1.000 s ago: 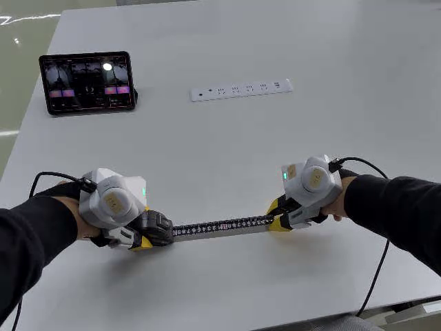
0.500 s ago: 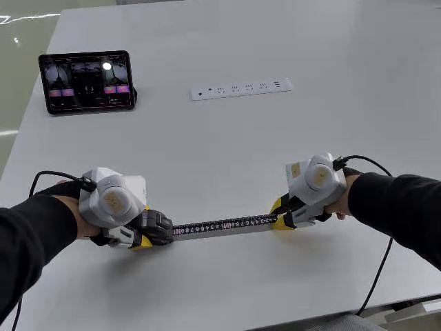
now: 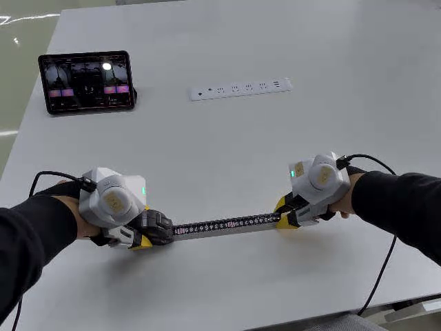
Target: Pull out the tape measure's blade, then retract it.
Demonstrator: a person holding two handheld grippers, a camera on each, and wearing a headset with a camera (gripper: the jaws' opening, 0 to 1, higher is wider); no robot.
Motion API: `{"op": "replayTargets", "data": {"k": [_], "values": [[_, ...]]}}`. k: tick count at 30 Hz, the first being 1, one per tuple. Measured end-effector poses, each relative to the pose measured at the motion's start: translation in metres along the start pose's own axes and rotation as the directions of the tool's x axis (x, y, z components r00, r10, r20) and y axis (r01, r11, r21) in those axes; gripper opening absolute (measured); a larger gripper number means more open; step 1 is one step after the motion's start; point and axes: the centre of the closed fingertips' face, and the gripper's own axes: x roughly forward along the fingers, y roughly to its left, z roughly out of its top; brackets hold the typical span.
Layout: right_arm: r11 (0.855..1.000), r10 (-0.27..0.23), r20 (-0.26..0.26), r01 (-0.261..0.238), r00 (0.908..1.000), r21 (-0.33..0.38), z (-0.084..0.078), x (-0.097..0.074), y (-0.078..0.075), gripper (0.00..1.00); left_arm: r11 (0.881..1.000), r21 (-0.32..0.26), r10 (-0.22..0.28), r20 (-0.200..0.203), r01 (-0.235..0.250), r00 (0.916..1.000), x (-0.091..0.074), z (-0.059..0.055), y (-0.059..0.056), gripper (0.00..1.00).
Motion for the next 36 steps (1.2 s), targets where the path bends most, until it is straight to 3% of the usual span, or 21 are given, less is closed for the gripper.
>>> {"op": "replayTargets", "data": {"k": [36], "values": [[1.000, -0.013, -0.022, 0.013, 0.9997, 0.006, -0.015, -0.011, -0.004, 0.10, 1.000, -0.003, 0.005, -0.005, -0.005, 1.0000, 0.000, 0.001, -0.001, 0.33]]}}
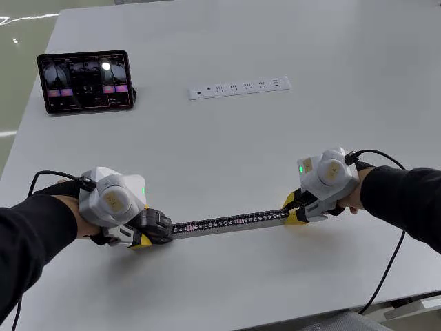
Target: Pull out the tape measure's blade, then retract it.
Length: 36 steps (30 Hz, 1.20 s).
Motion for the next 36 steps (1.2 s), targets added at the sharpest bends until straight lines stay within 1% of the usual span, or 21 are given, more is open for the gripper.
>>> {"op": "replayTargets", "data": {"k": [16, 25, 33, 36], "values": [[1.000, -0.002, -0.005, 0.002, 1.0000, 0.009, -0.0062, -0.0029, -0.0023, 0.10, 1.000, 0.001, 0.001, -0.001, -0.001, 1.0000, -0.0005, 0.0007, -0.0005, 0.33], [1.000, -0.003, -0.004, 0.003, 1.0000, 0.015, -0.0060, -0.0024, -0.0019, 0.10, 1.000, 0.002, 0.004, 0.001, -0.004, 1.0000, -0.0004, 0.0009, -0.0009, 0.33], [1.000, -0.012, -0.005, 0.012, 0.9999, 0.015, -0.0058, -0.0025, -0.0022, 0.11, 0.999, 0.031, 0.022, -0.011, -0.022, 0.9997, 0.0020, -0.0006, 0.0010, 0.33], [1.000, -0.014, -0.008, 0.014, 0.9999, 0.013, -0.0054, -0.0024, -0.0022, 0.11, 0.999, 0.046, 0.029, -0.023, -0.028, 0.9993, 0.0029, -0.0014, 0.0011, 0.33]]}}
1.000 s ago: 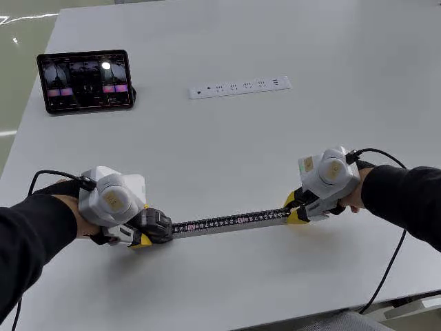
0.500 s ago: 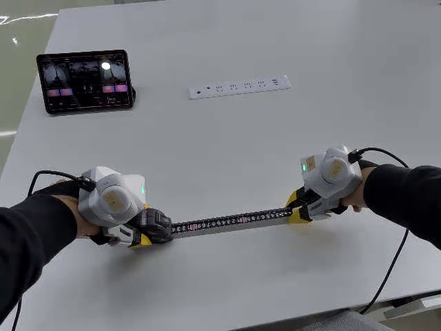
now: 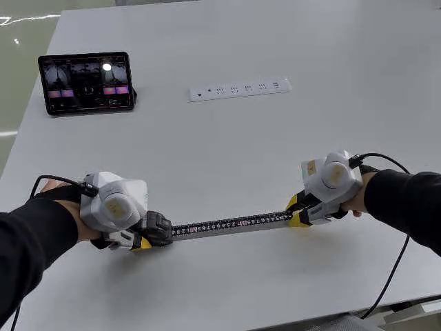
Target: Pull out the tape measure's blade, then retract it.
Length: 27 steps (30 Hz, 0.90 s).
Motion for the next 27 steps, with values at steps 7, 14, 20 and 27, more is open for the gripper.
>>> {"op": "replayTargets", "data": {"k": [7, 14, 20, 27], "values": [[1.000, -0.005, 0.002, 0.005, 1.0000, 0.030, 0.0006, -0.0002, 0.0001, 0.12, 1.000, 0.018, 0.018, -0.021, -0.017, 0.9996, 0.0020, -0.0020, 0.0019, 0.34], [1.000, -0.001, -0.026, 0.002, 0.9997, 0.022, 0.0004, 0.0006, -0.0008, 0.12, 1.000, 0.022, 0.019, -0.054, -0.018, 0.9983, 0.0028, -0.0033, 0.0027, 0.35], [1.000, -0.003, -0.056, 0.003, 0.9984, -0.001, 0.0010, 0.0008, -0.0005, 0.12, 0.999, 0.036, 0.013, -0.047, -0.011, 0.9988, 0.0022, -0.0027, 0.0016, 0.35], [1.000, -0.012, -0.069, 0.011, 0.9975, -0.010, 0.0004, -0.0014, -0.0010, 0.12, 1.000, -0.007, 0.020, -0.016, -0.020, 0.9997, -0.0035, -0.0003, 0.0062, 0.38]]}}
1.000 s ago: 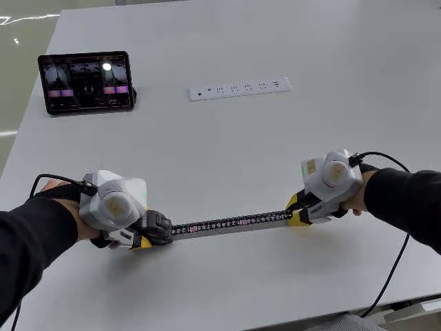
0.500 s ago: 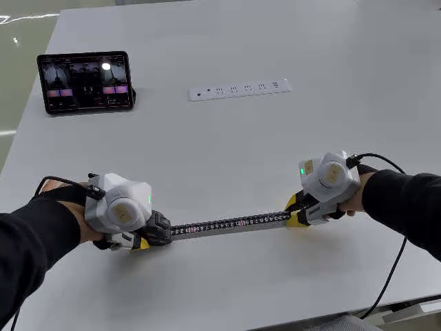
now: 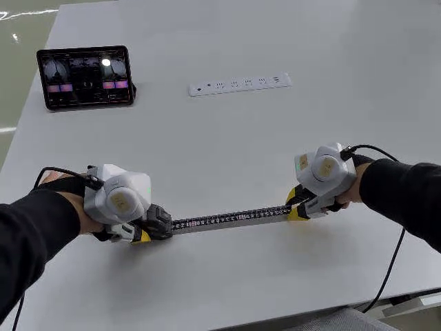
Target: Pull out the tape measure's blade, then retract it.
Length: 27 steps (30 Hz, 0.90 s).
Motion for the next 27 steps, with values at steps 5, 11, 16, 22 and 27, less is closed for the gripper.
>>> {"op": "replayTargets", "data": {"k": [5, 11, 16, 22, 27], "values": [[1.000, -0.015, 0.001, 0.015, 0.9999, 0.027, -0.003, -0.003, -0.001, 0.14, 0.999, -0.051, 0.009, 0.024, -0.008, 0.9997, -0.006, 0.003, 0.003, 0.42], [0.996, -0.037, 0.020, 0.035, 0.9991, 0.084, -0.005, -0.010, -0.003, 0.15, 0.991, -0.133, 0.031, 0.079, -0.021, 0.9963, -0.016, 0.011, 0.008, 0.45], [0.990, -0.059, 0.046, 0.053, 0.9972, 0.127, -0.005, -0.014, -0.002, 0.16, 0.970, -0.243, 0.050, 0.130, -0.017, 0.9902, -0.022, 0.014, 0.010, 0.49], [0.978, -0.089, 0.086, 0.070, 0.9923, 0.194, -0.001, -0.017, 0.002, 0.19, 0.946, -0.324, 0.067, 0.147, -0.016, 0.9868, -0.024, 0.008, 0.009, 0.53], [0.970, -0.113, 0.104, 0.087, 0.9882, 0.228, -0.002, -0.017, 0.006, 0.21, 0.922, -0.386, 0.082, 0.167, -0.011, 0.9825, -0.026, 0.005, 0.005, 0.57]]}}
